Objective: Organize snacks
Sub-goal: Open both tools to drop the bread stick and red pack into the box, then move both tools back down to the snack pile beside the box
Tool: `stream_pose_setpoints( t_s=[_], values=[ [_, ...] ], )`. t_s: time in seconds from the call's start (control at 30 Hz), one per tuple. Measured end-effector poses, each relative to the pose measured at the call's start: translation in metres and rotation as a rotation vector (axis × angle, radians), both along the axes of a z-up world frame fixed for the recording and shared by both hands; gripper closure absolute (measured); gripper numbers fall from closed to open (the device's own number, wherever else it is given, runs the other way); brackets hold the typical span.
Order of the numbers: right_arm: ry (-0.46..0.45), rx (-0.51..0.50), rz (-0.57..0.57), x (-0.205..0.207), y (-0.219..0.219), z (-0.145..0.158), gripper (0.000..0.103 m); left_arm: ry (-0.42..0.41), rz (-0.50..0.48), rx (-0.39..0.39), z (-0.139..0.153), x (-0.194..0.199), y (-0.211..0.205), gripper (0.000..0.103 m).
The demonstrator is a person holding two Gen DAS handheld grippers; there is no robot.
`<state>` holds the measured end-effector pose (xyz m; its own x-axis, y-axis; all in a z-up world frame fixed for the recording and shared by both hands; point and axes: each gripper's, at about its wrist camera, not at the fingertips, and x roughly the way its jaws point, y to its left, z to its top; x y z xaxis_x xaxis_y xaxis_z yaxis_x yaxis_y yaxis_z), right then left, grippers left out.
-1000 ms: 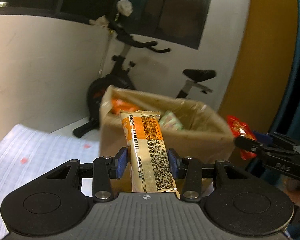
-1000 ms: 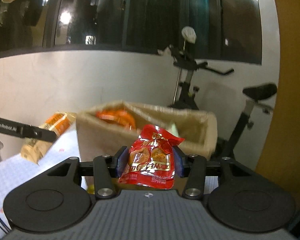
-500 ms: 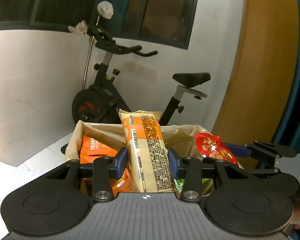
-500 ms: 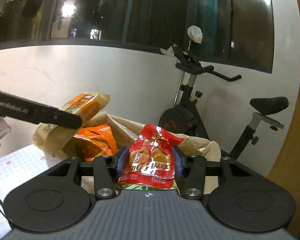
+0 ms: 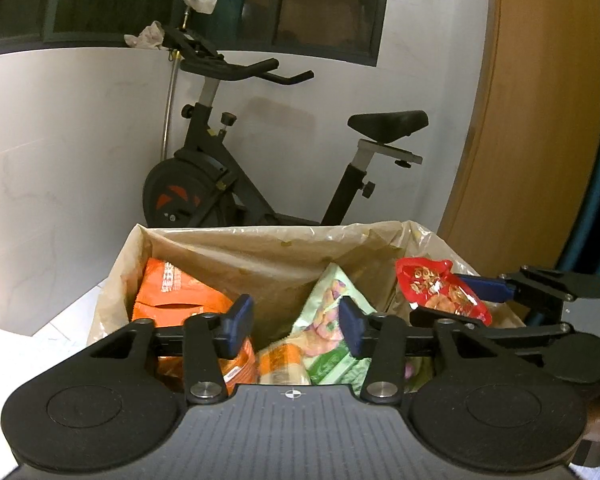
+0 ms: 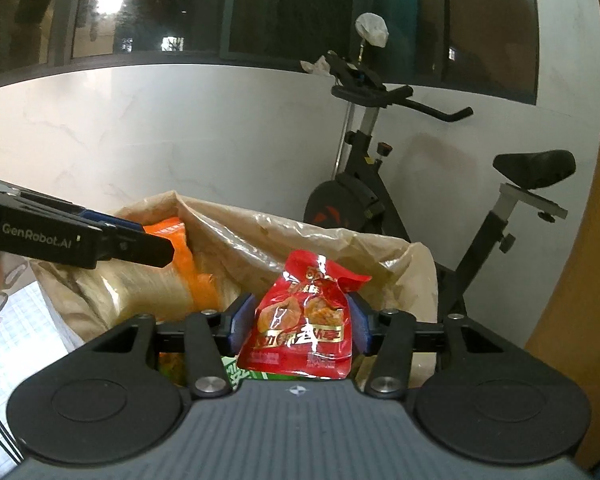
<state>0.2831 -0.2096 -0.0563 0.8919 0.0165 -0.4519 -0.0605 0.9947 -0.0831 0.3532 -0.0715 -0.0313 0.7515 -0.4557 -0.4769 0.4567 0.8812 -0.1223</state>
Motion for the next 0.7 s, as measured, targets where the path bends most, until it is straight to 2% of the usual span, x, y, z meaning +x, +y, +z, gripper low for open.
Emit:
stream_pose_setpoints(
  t_s=[0.03,0.13,0.23,0.3,0.47,0.7],
  values=[
    [0.001,-0.005,-0.005,-0.001,0.0,0.0,0.048,-0.006,0.004,0.0,0.002,-0.003,0.001,0.042],
    [0.003,-0.019,-0.007,-0.004,0.004,0.001,0.047,-0.024,0.007,0.012,0.005,-0.008,0.003,0.038],
    [-0.006,-0.033,-0.018,-0.009,0.008,0.004,0.032,-0.037,0.013,0.026,0.008,-0.013,0.007,0.036],
    [-0.015,-0.024,-0.023,-0.013,0.008,0.007,0.027,-0.049,0.014,0.029,0.011,-0.018,0.01,0.036],
    [-0.028,0.019,-0.051,-0.025,0.009,0.014,0.017,-0.067,0.022,0.034,0.018,-0.032,0.022,0.033],
    [-0.03,0.137,-0.093,-0.049,0.009,0.02,0.006,-0.078,0.034,0.026,0.022,-0.055,0.041,0.033]
  ],
)
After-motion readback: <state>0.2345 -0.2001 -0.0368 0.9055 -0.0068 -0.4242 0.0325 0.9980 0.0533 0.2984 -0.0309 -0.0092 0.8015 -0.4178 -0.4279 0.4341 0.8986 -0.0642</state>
